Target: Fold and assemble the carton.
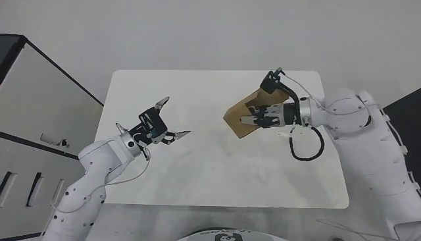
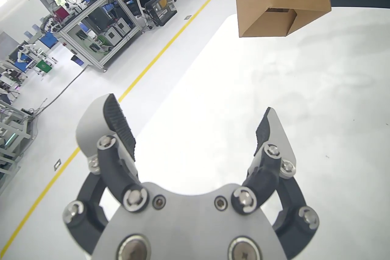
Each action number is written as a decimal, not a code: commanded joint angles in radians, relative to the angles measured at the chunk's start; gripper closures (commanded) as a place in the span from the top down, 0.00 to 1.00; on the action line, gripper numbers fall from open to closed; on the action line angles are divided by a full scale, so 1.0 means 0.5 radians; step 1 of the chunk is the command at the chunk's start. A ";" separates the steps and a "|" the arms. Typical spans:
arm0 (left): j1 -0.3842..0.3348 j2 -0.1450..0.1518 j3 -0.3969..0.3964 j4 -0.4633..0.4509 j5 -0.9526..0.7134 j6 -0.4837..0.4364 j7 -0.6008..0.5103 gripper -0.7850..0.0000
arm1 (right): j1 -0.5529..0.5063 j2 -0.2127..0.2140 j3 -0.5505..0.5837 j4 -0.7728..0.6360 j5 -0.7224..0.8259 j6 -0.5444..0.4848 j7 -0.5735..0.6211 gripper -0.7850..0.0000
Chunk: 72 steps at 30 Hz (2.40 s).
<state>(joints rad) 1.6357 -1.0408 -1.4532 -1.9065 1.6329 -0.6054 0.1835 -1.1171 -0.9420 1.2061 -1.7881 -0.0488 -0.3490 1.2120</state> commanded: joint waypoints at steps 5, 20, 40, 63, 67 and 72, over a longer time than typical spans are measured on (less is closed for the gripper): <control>0.000 0.000 0.000 0.000 0.000 0.000 0.000 1.00 | 0.062 0.002 -0.079 -0.102 -0.245 -0.069 0.081 0.00; 0.000 0.000 0.000 0.000 0.000 0.000 0.000 1.00 | 0.620 -0.109 -0.766 0.021 -1.031 -0.299 0.211 0.00; -0.015 0.081 -0.384 0.163 -0.118 -0.602 -0.017 1.00 | 0.615 -0.112 -0.857 -0.045 -1.185 -0.384 0.135 0.00; -0.015 0.081 -0.384 0.163 -0.118 -0.602 -0.017 1.00 | 0.990 -0.277 -1.537 0.223 -1.605 -0.611 -0.132 0.00; -0.015 0.081 -0.384 0.163 -0.118 -0.602 -0.017 1.00 | 0.937 -0.289 -1.577 0.310 -1.777 -0.593 -0.247 0.00; -0.015 0.081 -0.384 0.163 -0.118 -0.602 -0.017 1.00 | 0.910 -0.323 -1.617 0.446 -1.906 -0.575 -0.394 0.00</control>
<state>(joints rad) 1.6282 -1.0003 -1.6453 -1.8250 1.5741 -0.9062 0.1750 -0.6607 -1.1010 0.4008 -1.5737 -0.9918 -0.6369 1.0258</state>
